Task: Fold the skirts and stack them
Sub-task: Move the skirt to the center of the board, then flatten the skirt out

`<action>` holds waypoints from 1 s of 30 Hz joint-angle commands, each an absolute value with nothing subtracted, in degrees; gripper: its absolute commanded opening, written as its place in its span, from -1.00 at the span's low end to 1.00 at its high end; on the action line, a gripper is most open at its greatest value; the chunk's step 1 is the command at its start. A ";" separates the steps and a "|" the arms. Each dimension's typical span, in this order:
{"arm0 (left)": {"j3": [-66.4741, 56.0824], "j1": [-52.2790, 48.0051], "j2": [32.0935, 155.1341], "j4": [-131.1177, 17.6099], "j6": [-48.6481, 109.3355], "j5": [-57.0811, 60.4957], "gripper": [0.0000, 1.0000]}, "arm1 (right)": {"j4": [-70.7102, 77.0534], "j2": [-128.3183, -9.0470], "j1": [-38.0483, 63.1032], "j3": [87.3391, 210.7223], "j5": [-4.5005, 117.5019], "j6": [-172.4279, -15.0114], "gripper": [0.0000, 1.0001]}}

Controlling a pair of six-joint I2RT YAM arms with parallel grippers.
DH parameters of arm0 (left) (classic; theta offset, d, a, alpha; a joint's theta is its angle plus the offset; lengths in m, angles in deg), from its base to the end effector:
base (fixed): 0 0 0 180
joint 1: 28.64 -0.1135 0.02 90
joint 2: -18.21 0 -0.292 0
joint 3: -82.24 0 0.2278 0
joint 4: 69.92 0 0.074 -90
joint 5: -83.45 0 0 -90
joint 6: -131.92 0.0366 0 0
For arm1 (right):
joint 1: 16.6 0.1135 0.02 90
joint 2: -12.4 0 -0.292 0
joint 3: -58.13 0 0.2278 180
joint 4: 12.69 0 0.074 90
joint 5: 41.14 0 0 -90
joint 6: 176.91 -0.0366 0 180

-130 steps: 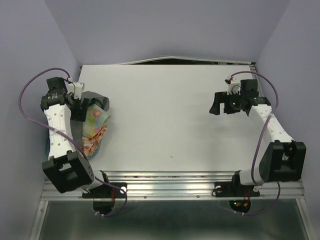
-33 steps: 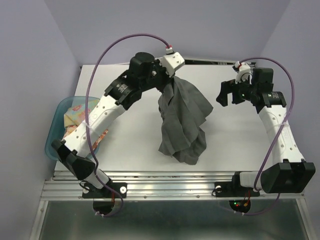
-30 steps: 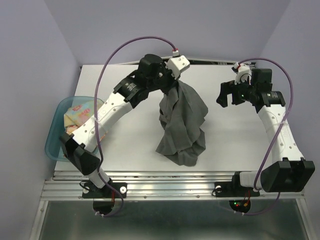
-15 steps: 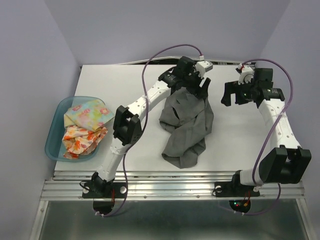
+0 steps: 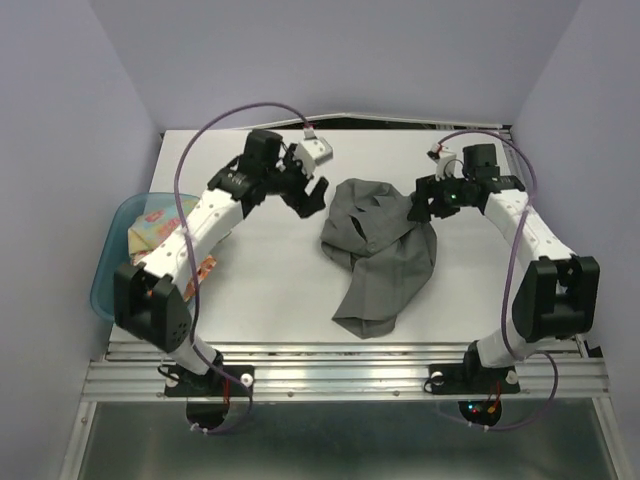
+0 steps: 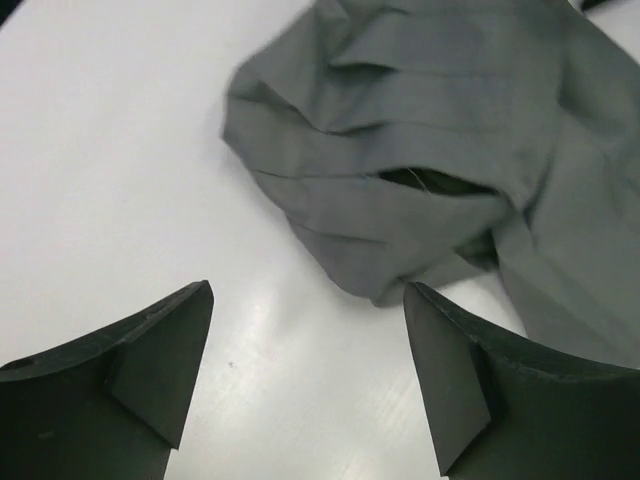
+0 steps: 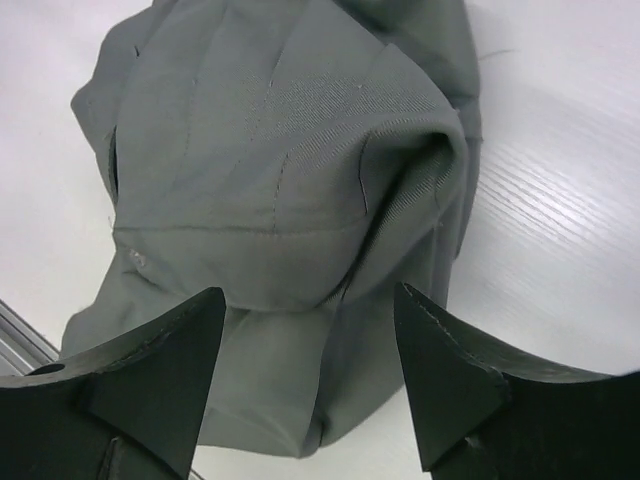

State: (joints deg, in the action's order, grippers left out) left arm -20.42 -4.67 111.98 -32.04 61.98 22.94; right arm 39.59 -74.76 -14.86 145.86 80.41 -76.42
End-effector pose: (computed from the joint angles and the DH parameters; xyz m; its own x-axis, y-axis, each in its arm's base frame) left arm 0.3188 -0.1614 0.3888 -0.1597 0.3978 -0.9035 0.8537 0.5153 0.0759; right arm 0.2978 0.0282 0.3248 -0.7077 -0.1767 -0.6841 -0.4869 0.8235 0.2910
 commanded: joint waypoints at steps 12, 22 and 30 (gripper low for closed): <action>11.93 11.44 103.46 -57.79 99.13 17.98 0.76 | 32.98 -87.88 -10.62 151.62 80.06 -76.44 0.18; 12.57 14.87 112.33 -73.54 105.90 13.58 0.72 | 33.51 -88.32 -10.62 155.13 84.01 -82.24 -0.13; 7.57 14.35 112.88 -71.98 102.32 8.90 -0.74 | 33.78 -87.71 -10.62 158.65 85.16 -83.65 -0.98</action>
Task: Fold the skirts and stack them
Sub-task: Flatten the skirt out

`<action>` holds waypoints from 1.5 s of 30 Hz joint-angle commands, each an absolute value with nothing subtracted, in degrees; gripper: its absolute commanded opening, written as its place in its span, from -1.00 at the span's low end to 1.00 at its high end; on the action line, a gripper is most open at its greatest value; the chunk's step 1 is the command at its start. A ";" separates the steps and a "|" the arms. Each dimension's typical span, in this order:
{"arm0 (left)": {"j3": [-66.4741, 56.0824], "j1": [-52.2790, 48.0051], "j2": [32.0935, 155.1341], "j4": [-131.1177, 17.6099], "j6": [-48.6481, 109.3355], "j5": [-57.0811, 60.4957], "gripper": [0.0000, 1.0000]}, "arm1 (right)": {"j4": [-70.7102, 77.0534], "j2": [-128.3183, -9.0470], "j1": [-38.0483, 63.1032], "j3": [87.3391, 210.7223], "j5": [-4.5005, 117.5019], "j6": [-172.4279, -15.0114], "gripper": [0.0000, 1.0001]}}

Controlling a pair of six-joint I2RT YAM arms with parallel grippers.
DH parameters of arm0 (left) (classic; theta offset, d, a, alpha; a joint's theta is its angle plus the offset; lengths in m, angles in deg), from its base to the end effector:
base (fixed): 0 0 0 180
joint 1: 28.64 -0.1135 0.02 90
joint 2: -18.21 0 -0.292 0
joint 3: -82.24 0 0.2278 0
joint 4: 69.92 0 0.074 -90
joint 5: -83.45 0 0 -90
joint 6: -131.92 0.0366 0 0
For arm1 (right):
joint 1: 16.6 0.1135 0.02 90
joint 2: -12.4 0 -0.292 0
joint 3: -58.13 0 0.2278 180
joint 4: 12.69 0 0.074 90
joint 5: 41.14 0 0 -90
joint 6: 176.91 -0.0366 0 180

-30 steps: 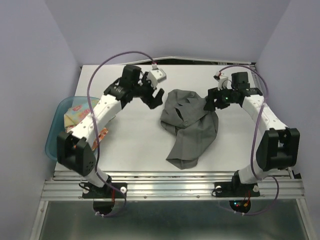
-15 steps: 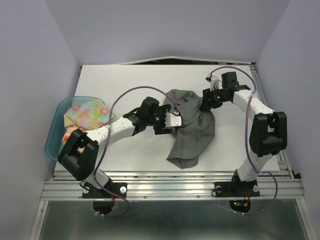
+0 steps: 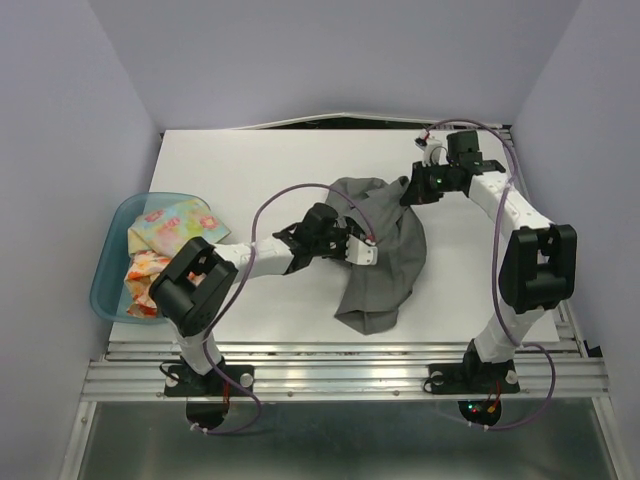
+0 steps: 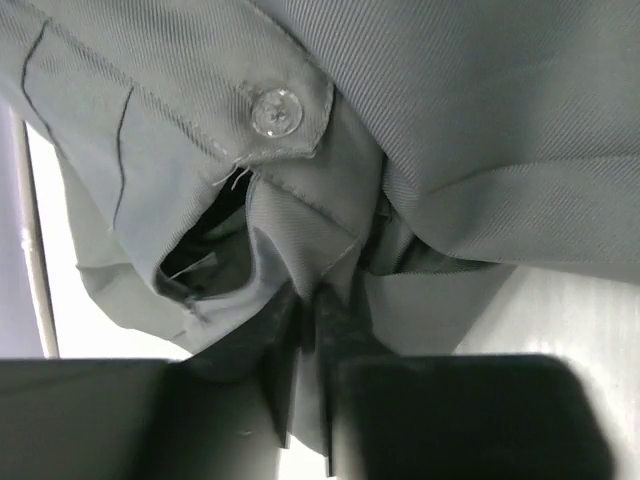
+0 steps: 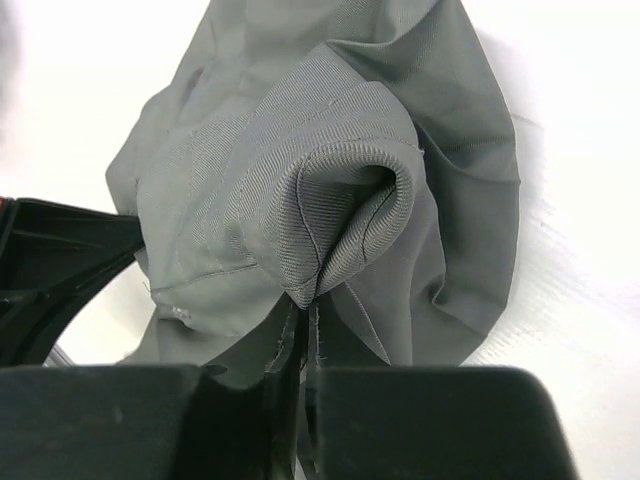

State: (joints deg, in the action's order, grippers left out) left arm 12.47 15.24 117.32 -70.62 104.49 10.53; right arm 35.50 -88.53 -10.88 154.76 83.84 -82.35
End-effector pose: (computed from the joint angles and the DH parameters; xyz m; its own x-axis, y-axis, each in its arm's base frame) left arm 0.2524 -0.2576 0.2380 0.5938 0.6060 -0.5292 0.6975 -0.0598 0.7141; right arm 0.3619 0.0573 0.3006 -0.7527 -0.1409 -0.6431 -0.4904 0.7717 0.4049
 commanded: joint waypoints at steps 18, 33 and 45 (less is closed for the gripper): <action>-2.12 -5.32 99.82 -52.78 50.31 55.14 -1.00 | 42.56 -80.14 -10.62 157.24 80.68 -75.92 -0.99; -34.61 -17.30 132.03 -37.96 50.79 37.84 0.20 | 42.92 -99.84 -10.62 171.21 80.42 -86.55 0.39; -20.58 0.26 113.05 -32.59 64.34 16.92 0.71 | 38.61 -93.24 -10.62 169.46 77.77 -85.85 0.42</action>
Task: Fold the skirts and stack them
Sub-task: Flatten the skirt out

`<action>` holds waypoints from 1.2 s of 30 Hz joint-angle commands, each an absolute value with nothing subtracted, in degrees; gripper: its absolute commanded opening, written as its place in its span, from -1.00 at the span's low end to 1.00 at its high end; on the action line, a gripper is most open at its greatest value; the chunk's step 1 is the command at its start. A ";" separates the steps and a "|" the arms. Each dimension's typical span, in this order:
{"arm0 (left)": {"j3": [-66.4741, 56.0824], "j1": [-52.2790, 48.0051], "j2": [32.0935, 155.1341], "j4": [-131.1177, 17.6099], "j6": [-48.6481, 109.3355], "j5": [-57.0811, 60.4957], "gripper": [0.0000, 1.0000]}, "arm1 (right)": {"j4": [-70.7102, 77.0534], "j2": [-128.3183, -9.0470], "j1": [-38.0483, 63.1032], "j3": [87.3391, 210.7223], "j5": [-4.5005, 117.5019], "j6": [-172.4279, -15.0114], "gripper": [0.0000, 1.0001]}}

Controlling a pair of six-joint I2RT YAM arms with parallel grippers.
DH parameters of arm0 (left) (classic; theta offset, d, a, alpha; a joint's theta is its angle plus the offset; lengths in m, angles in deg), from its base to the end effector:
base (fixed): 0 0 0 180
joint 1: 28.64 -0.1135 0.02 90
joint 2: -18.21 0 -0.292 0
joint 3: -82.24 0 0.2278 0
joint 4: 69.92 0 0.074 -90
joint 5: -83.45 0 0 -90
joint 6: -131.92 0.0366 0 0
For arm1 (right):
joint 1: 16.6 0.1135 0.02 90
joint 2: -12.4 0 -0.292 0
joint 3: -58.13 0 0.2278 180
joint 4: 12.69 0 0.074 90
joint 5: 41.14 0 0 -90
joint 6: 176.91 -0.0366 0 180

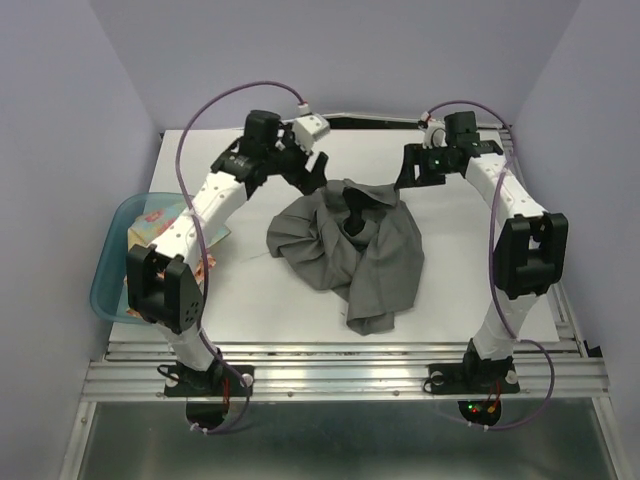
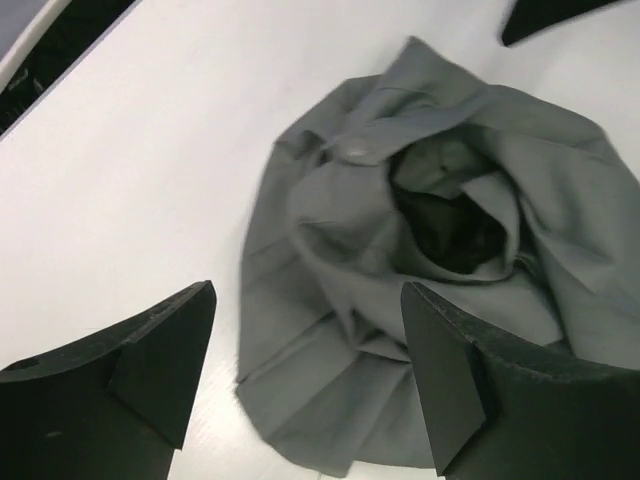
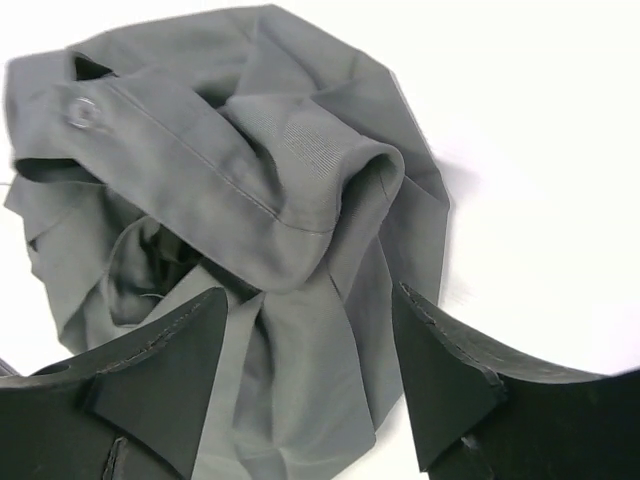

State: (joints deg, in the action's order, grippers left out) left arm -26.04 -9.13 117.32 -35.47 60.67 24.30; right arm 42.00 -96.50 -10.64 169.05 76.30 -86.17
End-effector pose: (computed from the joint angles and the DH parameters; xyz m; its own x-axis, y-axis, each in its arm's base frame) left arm 0.3580 -0.1468 0.3931 -0.1485 0.3454 -0.9266 0.8148 0.5738 0.0833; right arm 0.4029 0.0590 0.3131 -0.7860 -0.0936 -0.6111 -0.3803 0.8525 0.3586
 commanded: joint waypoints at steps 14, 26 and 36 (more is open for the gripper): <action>-21.00 11.88 123.14 -28.54 70.58 15.60 0.39 | 40.19 -100.36 -7.64 172.62 80.94 -76.54 0.18; -20.30 12.14 127.80 -33.64 71.81 17.35 0.28 | 40.37 -103.96 -6.40 172.62 80.85 -77.15 0.08; -19.60 12.93 128.16 -36.19 73.30 17.79 -0.18 | 40.46 -105.64 -6.40 175.61 82.08 -80.84 -0.73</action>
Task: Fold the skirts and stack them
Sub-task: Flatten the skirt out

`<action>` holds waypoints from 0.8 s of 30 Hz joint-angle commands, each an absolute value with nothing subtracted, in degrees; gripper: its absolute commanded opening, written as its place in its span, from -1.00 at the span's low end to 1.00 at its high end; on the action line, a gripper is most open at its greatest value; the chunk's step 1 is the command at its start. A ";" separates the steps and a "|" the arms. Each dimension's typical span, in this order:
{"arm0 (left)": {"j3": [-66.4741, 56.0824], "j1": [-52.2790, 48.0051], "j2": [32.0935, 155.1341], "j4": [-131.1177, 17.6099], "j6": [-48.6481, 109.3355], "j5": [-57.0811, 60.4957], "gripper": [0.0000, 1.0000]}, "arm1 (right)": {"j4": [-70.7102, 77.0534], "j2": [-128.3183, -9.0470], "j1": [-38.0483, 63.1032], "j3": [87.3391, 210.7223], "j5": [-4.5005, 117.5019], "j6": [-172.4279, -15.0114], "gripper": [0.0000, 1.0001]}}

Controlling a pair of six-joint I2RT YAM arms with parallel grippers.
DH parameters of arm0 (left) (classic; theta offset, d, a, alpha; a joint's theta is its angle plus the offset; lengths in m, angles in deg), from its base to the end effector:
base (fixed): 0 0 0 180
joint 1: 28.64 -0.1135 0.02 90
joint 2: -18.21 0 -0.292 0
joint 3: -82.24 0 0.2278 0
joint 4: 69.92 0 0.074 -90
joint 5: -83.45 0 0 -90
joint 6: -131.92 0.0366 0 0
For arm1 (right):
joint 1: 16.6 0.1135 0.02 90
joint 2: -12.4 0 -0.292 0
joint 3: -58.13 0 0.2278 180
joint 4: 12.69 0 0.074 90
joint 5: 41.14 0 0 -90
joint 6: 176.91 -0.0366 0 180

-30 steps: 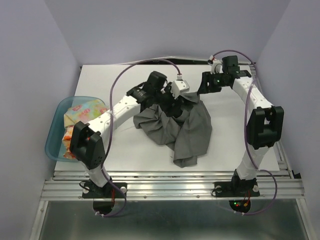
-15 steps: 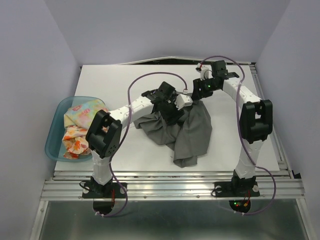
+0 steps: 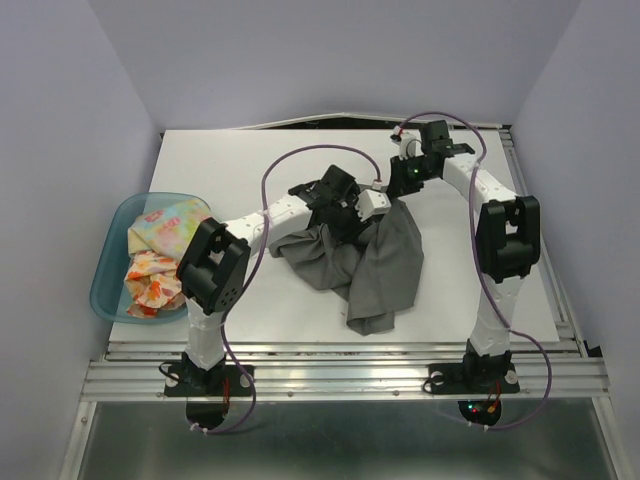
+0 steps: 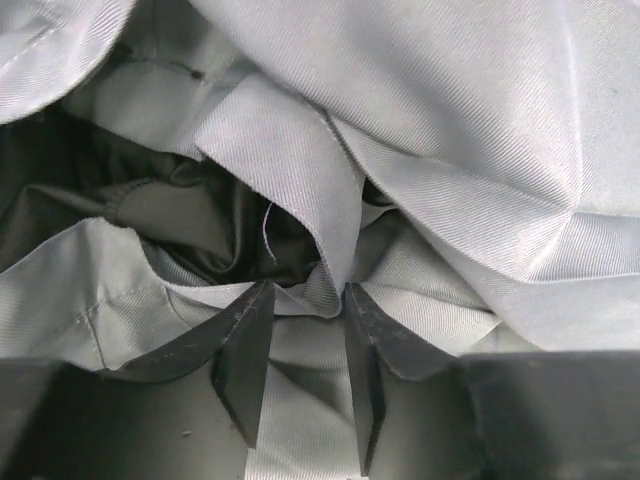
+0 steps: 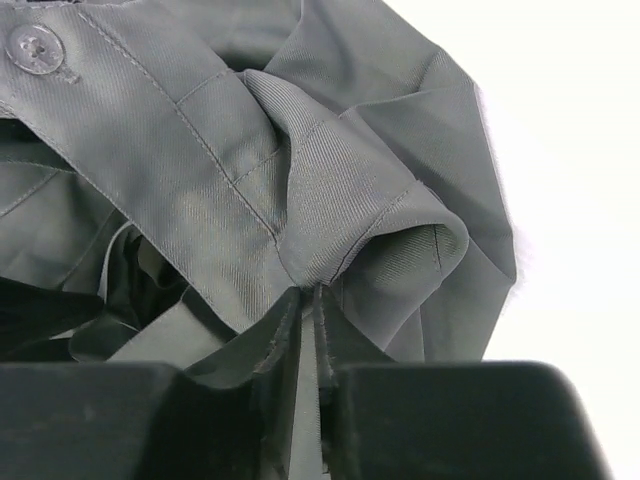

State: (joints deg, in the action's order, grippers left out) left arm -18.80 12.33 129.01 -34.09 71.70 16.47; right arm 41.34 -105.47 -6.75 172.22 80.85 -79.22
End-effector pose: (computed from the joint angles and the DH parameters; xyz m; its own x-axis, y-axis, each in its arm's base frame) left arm 0.3104 -0.2885 0.2709 -0.0658 0.6626 -0.7461 0.9710 0.2148 0.1051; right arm 0.4300 0.0943 0.2677 -0.7697 -0.2488 -0.5879 -0.5309 0.7609 0.3730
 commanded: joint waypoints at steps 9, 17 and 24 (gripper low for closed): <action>-17.23 12.94 124.39 -35.23 75.41 19.29 -0.87 | 40.02 -105.20 -6.40 176.58 80.94 -85.49 -0.99; -16.43 12.85 123.76 -35.49 75.50 18.32 -1.00 | 46.34 -108.19 -6.40 179.04 80.59 -93.14 0.12; -17.75 12.85 124.64 -35.40 75.50 17.79 -1.00 | 46.43 -110.64 -6.40 178.16 80.77 -95.61 0.10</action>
